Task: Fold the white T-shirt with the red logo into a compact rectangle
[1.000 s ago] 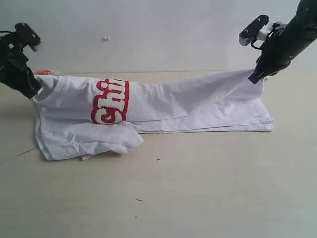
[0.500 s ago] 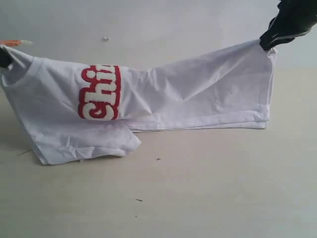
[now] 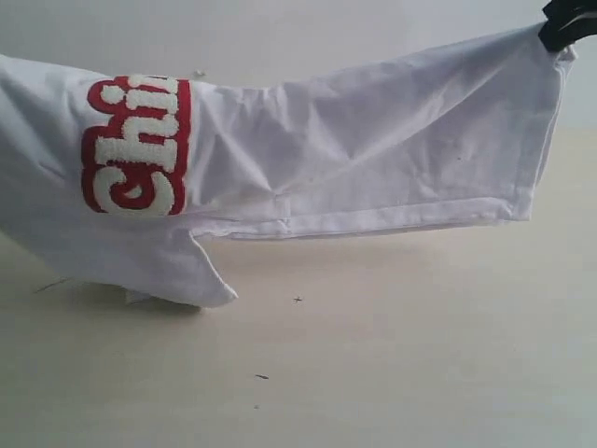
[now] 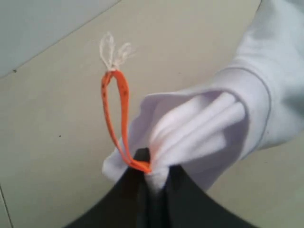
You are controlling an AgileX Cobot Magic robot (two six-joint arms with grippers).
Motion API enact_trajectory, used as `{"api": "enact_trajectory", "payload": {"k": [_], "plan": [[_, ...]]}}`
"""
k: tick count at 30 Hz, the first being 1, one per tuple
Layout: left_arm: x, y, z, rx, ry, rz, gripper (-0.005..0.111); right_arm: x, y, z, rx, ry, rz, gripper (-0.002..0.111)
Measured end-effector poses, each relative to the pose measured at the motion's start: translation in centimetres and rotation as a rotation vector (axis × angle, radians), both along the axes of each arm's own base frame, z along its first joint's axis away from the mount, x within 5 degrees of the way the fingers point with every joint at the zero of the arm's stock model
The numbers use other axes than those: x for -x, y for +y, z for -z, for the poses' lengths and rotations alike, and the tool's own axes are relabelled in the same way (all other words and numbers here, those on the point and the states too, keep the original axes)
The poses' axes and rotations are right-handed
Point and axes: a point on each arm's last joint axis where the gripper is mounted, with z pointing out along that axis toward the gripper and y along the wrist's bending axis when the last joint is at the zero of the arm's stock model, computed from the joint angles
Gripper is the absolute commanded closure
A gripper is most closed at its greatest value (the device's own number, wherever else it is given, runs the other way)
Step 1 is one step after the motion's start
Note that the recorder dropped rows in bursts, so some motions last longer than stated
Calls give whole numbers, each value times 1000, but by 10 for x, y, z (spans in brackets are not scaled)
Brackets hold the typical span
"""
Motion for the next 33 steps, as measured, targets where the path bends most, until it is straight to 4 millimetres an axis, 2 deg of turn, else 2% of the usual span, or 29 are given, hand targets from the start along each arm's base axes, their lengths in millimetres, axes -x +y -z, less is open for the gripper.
{"api": "enact_trajectory", "payload": {"k": [7, 11, 16, 20, 24, 29, 33], "plan": [[44, -5, -28, 13, -106, -38, 107, 43, 5, -40, 2, -123, 55, 108], [66, -6, -43, 66, -154, -124, 107, 70, 10, -65, -12, -199, 78, 108], [104, -6, -59, 69, -182, -224, 107, 100, 17, -76, -50, -230, 103, 108], [132, -14, -67, 63, -212, -196, 107, 116, 29, -66, -37, -205, 65, 108], [141, -9, -64, 3, -218, -243, 107, 120, 33, -46, 6, -135, 50, 108], [130, 0, -35, -94, -112, -290, 107, 111, 29, -24, 40, -73, 88, 108], [101, 3, -1, -151, 22, -250, 107, 88, 26, -4, 59, 0, 92, 108]]}}
